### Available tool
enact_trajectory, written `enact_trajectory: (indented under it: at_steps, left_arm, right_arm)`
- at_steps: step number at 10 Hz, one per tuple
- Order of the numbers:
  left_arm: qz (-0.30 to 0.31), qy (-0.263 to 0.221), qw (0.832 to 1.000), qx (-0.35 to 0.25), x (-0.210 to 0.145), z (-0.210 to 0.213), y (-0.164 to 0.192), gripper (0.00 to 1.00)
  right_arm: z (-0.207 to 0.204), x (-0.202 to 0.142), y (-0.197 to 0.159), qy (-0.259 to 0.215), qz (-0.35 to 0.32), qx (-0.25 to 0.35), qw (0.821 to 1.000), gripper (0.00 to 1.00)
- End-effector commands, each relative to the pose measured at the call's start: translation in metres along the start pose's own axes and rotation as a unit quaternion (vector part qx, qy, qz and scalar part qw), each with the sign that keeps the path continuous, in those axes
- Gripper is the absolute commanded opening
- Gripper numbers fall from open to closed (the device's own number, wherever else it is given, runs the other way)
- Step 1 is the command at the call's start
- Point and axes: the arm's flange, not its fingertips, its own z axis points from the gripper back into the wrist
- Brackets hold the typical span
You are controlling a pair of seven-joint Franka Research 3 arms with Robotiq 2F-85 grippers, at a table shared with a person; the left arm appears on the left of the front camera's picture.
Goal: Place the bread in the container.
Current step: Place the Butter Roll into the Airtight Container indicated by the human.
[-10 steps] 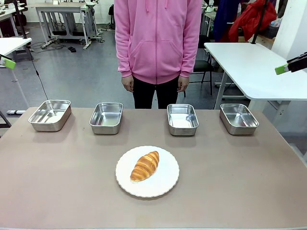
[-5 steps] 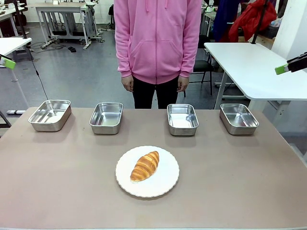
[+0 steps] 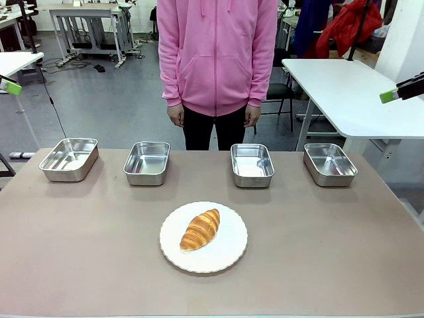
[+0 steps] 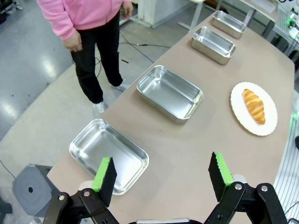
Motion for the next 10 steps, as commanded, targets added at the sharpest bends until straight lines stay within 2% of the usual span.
enact_trajectory:
  at_steps: [1,10]
  left_arm:
    - [-0.003,-0.001,1.000,-0.002,0.0012,0.0011,-0.0008,1.00]
    - [-0.003,-0.001,1.000,-0.002,0.0012,0.0011,-0.0008,1.00]
  right_arm:
    - [-0.0008,0.0001,-0.0011,-0.009,-0.001,0.005,1.000,1.00]
    - [-0.0008,0.0001,-0.0011,-0.009,-0.001,0.005,1.000,1.00]
